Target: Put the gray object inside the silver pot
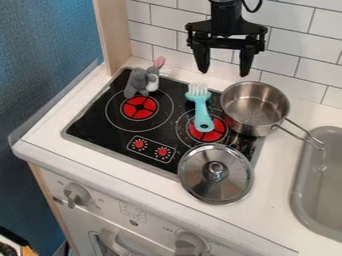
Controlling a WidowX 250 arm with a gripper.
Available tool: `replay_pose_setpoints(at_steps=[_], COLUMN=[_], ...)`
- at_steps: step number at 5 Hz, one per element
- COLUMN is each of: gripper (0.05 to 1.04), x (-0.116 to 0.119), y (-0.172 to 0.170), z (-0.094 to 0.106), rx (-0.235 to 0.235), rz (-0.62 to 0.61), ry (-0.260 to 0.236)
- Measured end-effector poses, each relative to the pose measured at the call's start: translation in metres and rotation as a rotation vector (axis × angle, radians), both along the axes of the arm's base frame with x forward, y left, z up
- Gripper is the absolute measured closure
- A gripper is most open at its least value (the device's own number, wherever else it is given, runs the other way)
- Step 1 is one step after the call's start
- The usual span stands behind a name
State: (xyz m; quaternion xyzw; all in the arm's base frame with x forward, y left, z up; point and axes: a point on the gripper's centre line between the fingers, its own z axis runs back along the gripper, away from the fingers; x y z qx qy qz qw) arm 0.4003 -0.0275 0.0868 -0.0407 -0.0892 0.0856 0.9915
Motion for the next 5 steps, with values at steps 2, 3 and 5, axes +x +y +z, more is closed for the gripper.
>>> replay_pose_setpoints(at_steps=[2, 3, 5], gripper=[0.083, 0.083, 0.083], x=[-0.010, -0.010, -0.015], y=[0.007, 0.030, 0.085], z=[-0.016, 0.005, 0.012], rx=[-0.007, -0.053, 0.028], rz=[0.054, 0.132, 0.395], ry=[0.039, -0.005, -0.018])
